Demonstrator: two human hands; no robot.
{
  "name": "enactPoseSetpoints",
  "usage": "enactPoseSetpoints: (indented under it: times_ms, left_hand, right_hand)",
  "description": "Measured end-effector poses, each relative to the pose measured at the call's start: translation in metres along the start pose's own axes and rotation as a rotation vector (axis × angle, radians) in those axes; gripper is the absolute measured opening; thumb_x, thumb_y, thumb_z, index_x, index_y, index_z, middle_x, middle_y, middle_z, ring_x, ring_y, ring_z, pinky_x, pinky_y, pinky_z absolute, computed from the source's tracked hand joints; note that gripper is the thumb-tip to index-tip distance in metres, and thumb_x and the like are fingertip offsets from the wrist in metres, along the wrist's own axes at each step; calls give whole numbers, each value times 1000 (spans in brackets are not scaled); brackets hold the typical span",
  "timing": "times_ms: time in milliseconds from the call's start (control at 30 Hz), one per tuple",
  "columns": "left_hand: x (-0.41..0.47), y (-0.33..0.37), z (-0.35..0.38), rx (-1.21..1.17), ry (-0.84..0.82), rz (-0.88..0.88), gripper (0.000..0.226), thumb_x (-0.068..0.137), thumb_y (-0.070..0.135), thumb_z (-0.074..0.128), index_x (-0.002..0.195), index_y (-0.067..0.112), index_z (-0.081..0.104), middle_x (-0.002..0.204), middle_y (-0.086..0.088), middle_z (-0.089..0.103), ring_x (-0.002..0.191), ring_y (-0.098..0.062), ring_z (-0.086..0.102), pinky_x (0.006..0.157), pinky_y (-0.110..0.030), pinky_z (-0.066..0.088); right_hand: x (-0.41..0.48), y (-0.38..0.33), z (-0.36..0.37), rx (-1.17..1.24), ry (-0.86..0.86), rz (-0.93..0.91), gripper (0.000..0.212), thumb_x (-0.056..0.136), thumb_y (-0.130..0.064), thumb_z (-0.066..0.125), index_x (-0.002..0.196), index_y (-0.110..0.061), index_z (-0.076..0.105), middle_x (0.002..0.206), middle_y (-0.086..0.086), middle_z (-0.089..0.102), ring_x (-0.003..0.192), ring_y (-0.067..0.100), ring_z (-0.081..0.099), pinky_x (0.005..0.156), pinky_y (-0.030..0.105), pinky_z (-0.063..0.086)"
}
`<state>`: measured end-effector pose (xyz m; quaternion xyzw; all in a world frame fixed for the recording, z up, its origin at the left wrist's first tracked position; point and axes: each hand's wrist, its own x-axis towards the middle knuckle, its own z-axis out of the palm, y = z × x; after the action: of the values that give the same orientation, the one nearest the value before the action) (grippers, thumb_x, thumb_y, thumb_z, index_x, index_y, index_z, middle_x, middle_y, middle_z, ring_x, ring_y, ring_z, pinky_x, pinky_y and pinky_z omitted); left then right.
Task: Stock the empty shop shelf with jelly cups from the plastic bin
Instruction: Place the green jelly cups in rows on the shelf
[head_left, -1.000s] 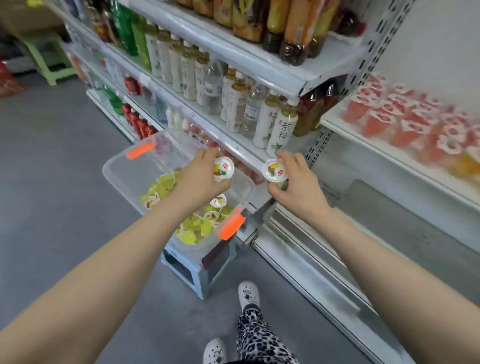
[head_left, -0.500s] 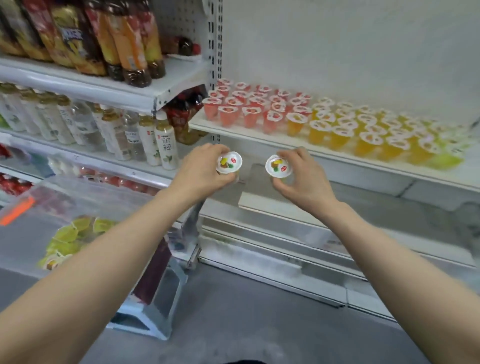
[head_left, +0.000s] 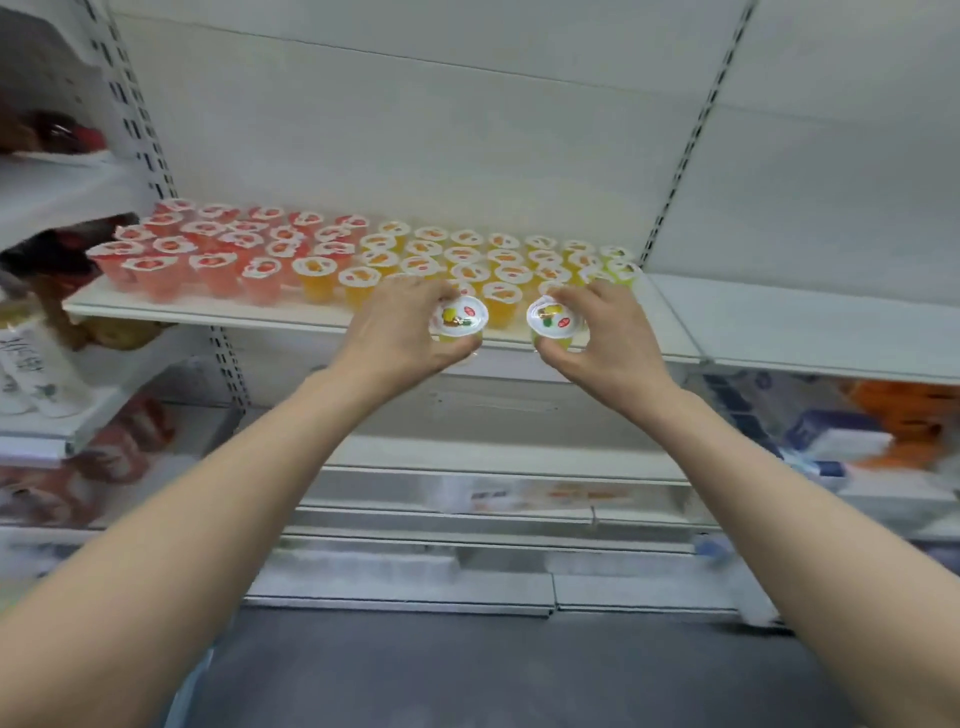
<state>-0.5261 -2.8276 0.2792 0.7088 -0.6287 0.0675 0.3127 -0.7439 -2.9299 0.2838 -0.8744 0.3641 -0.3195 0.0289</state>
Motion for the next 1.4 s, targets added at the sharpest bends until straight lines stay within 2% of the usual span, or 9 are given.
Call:
enactPoseSetpoints:
  times_ms: [167,333,400,500,633,767,867,967,1400]
  left_hand:
    - [24,55,43,42,-28,40,60,70,69,63,109,23,66,105,5,68,100,-25,57,88,-34,39]
    - [42,93,74,4,-71,71,54,72,60,70,110,23,65,110,0,59,109,-25,48,93,-32,36]
    - [55,100,83,-33,-69,84,55,71,60,72,111,22,64,108,-1,57,108,-25,49,93,-35,40]
    - [78,107,93,-38,-69,111,54,72,58,72,110,20,64,106,0,60,107,-24,50,92,-31,35]
    - [111,104,103,-27,-83,116,53,75,58,71,111,20,62,109,0,60,110,-23,46,92,-28,31]
    - [144,91,112,-4,-82,113,54,73,63,67,107,22,63,105,2,61,107,-23,48,92,-31,35]
    - [163,78,119,8,-86,126,58,70,68,64,107,23,65,103,2,63,105,-24,50,93,-33,38]
    - [173,69,122,5,-86,117,61,69,69,65,109,23,66,106,3,65,108,-24,50,91,-32,38]
    - [188,63,126,-14,-96,90,57,72,61,70,112,22,65,111,3,63,113,-20,46,89,-24,31]
  right_hand:
    - [-17,58,-25,18,23,90,54,76,-30,75,126,-13,62,113,9,61,109,30,51,95,42,43]
    - [-28,113,-38,-9,18,184,53,77,-31,74,125,-13,62,110,10,61,106,31,51,93,42,43]
    - [-24,134,-41,-9,25,231,52,77,-33,73,124,-13,62,109,8,60,106,30,51,92,38,42]
    - [-7,157,-44,15,45,286,50,79,-34,71,124,-14,62,109,8,60,108,30,50,90,31,37]
    - [30,178,-38,-6,3,344,47,79,-29,70,122,-14,62,111,11,59,110,31,48,92,32,38]
    - [63,191,-14,-19,-95,369,57,74,-34,67,127,-15,58,117,11,60,114,32,50,95,36,41]
    - [77,196,6,13,-132,384,53,74,-32,70,122,-17,54,112,8,62,108,31,53,88,37,44]
    - [84,202,23,36,-148,397,47,75,-33,72,114,-19,51,107,6,63,101,29,56,81,38,47]
    - [110,227,48,45,-163,371,40,81,-39,72,114,-20,58,112,3,63,108,26,53,86,39,46]
